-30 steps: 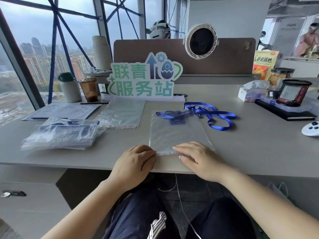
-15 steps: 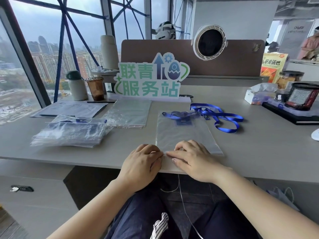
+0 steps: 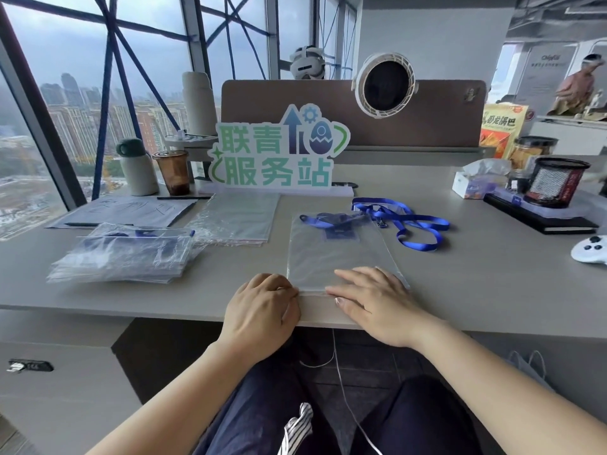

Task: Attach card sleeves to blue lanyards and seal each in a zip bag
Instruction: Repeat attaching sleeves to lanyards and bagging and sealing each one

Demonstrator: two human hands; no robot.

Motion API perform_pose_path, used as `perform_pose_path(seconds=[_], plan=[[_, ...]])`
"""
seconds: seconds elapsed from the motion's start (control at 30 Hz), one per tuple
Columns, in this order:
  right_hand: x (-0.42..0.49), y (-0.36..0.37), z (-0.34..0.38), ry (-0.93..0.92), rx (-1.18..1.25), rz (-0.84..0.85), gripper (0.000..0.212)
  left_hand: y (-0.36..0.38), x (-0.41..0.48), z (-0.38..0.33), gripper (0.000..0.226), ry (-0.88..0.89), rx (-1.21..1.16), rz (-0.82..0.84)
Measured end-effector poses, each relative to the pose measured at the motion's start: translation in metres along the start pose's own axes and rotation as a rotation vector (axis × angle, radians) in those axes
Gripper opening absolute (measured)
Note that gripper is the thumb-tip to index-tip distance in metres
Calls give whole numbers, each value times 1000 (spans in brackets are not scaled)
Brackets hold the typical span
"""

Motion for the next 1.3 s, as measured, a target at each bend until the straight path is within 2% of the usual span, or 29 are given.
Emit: perform_pose_path(seconds=[0.13, 0.2, 0.4, 0.53, 0.6, 0.7, 0.87, 1.03, 1.3], plan=[[-15, -9, -23, 61, 5, -54, 71, -2, 4, -5, 33, -38, 48, 43], [-22, -13, -33, 87, -14, -63, 76, -2, 5, -7, 30, -51, 84, 74], [-31, -18, -45, 115, -16, -59, 57, -4, 17, -10, 39, -95, 26, 138], [-30, -17, -45, 113, -7, -54, 40, 6, 26, -34, 44, 52, -93, 200], [-30, -18, -44, 107, 4, -49, 40, 14, 25, -48, 49, 169, -119, 256], [-30, -18, -44, 97, 31, -41, 40, 20, 23, -52, 52, 226, -111, 299], [-39, -23, -50, 116, 16, -48, 41, 20, 23, -51, 48, 214, -138, 296], [-51, -30, -64, 185, 19, -69, 42, 20, 22, -51, 58, 222, -140, 297], [-59, -34, -78, 245, 61, -141, 42, 21, 23, -50, 47, 202, -188, 291]])
Point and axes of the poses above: each hand's wrist, its own x-axis towards the middle knuckle, its own y-axis out of the palm, z = x × y, the point moved 5 cm from there along x, towards the middle knuckle, and after that the axes turned 12 degrees about x, right-handed, at the moved point
